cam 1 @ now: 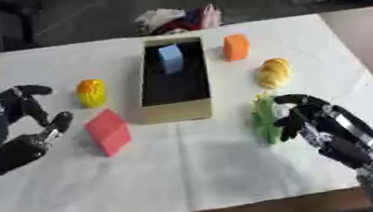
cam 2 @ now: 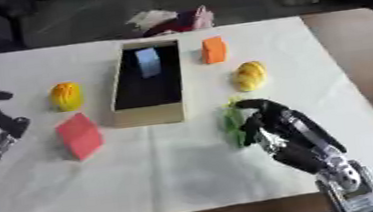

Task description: Pick up objects on the table and place them in the box.

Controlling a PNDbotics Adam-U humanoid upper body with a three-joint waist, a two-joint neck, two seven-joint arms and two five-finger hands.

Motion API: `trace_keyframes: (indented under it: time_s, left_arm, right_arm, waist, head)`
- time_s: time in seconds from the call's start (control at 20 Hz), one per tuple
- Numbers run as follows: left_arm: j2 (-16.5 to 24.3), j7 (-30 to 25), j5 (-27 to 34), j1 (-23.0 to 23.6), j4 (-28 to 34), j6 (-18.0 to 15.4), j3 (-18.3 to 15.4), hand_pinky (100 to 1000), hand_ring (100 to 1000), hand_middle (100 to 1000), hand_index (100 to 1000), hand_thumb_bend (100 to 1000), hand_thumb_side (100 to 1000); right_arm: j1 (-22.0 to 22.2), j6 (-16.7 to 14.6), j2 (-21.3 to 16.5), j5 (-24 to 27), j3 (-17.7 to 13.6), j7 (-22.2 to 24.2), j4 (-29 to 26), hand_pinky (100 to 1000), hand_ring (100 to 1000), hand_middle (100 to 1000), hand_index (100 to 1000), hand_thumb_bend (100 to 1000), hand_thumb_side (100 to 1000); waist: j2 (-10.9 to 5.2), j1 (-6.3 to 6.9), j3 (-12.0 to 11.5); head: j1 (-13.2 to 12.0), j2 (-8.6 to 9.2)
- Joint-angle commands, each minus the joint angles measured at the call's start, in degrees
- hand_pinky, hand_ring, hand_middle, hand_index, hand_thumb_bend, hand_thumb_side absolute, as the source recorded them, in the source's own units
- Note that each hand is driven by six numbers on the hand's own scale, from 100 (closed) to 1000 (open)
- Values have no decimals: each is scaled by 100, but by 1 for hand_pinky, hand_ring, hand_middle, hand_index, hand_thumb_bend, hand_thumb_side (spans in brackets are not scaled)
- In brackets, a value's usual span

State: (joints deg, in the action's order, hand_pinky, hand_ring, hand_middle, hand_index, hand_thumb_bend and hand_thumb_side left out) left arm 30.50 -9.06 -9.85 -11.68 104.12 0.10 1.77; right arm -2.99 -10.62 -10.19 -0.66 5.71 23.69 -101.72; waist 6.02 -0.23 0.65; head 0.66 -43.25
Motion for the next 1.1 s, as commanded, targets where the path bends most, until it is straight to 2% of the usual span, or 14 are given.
trace_keyframes:
  time_s: [0.05,0.25,0.3,0.35,0.5,0.65,0.8,1.1]
  left_arm:
    - [888,-231,-169,-305,-33,-8,38,680,511,474,764,509,408]
    - [1640,-831,-502,-912,-460,-132,280,713,596,608,790,520,382]
    - [1755,-985,-611,-1074,-620,-171,359,714,598,613,791,521,381]
    - [1869,-1149,-724,-1253,-819,-204,464,723,624,657,806,528,375]
    - [1990,-1598,-1222,-1839,-1499,-386,786,737,659,702,817,534,347]
    - [1783,-1944,-1975,-2449,-2370,-652,1053,755,696,744,828,544,332]
    - [1422,-2089,-2702,-2962,-3242,-901,1160,760,708,751,832,533,294]
    - [651,-1999,-3816,-3635,-4721,-1175,961,758,698,727,828,529,268]
  right_arm:
    - [-40,-6,-126,-15,1,-11,-84,748,469,359,843,100,548]
    - [-42,-9,-150,-1,21,6,-83,748,470,360,843,100,549]
    - [-40,-10,-153,1,26,11,-81,748,470,360,843,100,549]
    - [-37,-10,-158,3,32,16,-78,748,470,360,843,100,550]
    - [-32,-12,-175,13,45,24,-72,749,470,360,843,100,549]
    - [-29,-16,-172,32,67,45,-68,748,470,360,843,100,550]
    - [-25,-16,-176,46,76,57,-61,749,469,360,843,100,551]
    - [-49,-20,-181,65,91,71,-63,749,469,360,843,100,552]
  waist:
    - [-67,24,31]
    - [-81,39,85]
    - [-83,40,94]
    - [-88,40,114]
    - [-101,27,154]
    - [-110,4,189]
    - [-114,-23,213]
    - [-76,-68,268]
  head:
    - [-5,44]
    - [-47,40]
    - [-57,37]
    - [-70,33]
    - [-97,16]
    - [-124,-2]
    - [-144,-14]
    - [-172,3]
